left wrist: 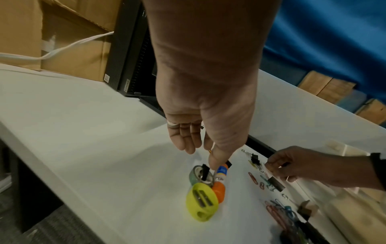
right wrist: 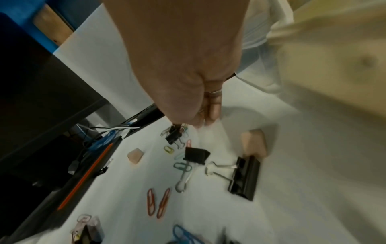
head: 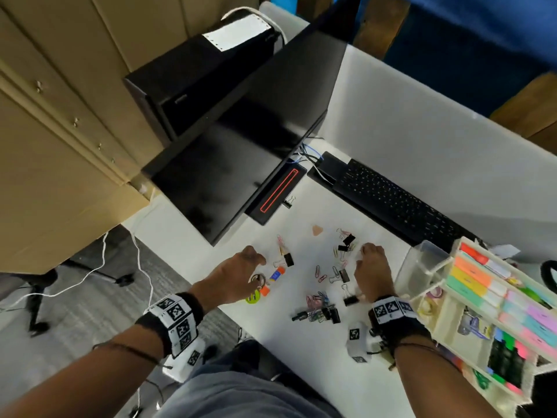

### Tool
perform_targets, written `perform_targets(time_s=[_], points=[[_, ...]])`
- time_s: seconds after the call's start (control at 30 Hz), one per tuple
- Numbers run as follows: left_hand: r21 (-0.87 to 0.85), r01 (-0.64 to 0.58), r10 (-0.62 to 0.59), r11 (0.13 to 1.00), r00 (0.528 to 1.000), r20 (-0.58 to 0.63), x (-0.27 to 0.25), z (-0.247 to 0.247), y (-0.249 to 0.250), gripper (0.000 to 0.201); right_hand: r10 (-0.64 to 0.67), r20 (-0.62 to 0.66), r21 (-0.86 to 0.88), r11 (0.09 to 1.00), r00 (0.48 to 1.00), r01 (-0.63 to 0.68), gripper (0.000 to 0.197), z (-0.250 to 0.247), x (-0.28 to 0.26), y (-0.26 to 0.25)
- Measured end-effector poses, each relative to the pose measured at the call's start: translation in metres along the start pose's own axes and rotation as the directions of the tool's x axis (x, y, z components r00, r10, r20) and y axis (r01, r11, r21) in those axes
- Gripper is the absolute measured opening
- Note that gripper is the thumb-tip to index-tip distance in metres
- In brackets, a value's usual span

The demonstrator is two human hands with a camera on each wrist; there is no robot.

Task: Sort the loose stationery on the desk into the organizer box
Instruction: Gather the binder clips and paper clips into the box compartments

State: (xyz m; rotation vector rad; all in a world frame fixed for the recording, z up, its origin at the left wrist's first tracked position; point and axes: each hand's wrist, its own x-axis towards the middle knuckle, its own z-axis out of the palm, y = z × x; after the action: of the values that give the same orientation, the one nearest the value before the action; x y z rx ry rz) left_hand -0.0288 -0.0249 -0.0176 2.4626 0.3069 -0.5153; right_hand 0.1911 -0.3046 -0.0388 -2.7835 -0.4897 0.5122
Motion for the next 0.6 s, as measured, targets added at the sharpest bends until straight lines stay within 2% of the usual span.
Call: perform_targets(time_s=[0.13,0.2,0.3,0.43,0.6], points=[[0.059,-0.031,0.029,0.998,0.999,0.040,-0.003,0.000,-0.016,0.061,0.048,-0.071,0.013,0.999,0.996,-0.047,0.015,0.005,-0.005,-0.007],[0.092,-0.100,0.098,0.991,0.995,0.026,-0.003,0.002,-0.020,0.068,0.042,-0.091,-0.002,0.999,0.995,-0.042,0.010,0.006,-0.011,-0.012],[0.138,-0.186,0.189,0.973,0.982,-0.005,0.001,0.007,-0.016,0.060,0.002,-0.138,0.037,0.999,0.990,0.004,0.011,0.002,-0.019,-0.023],[0.245,-0.093,0.092,0.965,0.996,0.018,0.019,0.011,0.007,0.055,-0.081,-0.148,0.153,0.983,0.986,0.104,0.016,0.001,-0.033,-0.032],[0.349,-0.053,0.036,0.936,0.998,0.055,0.037,0.019,0.021,0.051,-0.181,-0.103,0.258,0.945,0.978,0.202,0.005,-0.006,-0.060,-0.033]])
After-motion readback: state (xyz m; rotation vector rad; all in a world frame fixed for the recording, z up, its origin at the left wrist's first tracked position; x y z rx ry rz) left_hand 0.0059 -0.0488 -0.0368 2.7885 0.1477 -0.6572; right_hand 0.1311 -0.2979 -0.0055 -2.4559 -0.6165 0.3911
